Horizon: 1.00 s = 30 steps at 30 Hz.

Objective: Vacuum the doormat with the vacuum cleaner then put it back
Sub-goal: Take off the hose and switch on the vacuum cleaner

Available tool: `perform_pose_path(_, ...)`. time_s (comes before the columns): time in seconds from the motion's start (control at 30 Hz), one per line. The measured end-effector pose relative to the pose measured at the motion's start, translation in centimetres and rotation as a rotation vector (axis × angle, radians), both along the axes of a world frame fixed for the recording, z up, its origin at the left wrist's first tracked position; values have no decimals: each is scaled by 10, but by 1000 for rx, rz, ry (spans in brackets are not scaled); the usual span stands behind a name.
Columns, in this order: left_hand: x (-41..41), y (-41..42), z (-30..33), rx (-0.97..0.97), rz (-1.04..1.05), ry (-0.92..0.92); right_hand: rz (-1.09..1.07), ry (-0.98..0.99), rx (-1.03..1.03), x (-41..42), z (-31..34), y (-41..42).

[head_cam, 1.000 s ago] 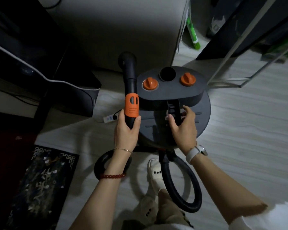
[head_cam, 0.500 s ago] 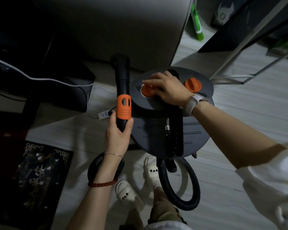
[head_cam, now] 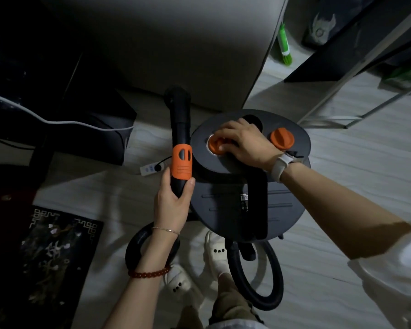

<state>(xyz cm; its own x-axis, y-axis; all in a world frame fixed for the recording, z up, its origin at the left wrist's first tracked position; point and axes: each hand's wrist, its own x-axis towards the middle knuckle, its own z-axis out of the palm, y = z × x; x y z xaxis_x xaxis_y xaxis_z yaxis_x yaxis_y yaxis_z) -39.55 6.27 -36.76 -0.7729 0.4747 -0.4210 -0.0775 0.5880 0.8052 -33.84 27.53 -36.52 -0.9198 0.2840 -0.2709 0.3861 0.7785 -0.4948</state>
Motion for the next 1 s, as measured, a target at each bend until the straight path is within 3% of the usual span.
perform_pose_path(0.13,3,2,2,-1,-14,-9,-45,33,40,9,2,-8)
perform_pose_path(0.27,9,5,5,6,-14,-19,-375,275,85,42,13,6)
perform_pose_path(0.4,17,11,5,8,-30,-26,-633,107,137,82,12,43)
perform_pose_path(0.53,21,14,3,0,-42,-18,-479,-92,42,88,7,56)
perform_pose_path(0.73,21,18,2,5,-27,0,-477,-112,-7,79,16,50)
perform_pose_path(1.0,22,16,1,-3,-43,4,-187,-277,-193,83,32,80)
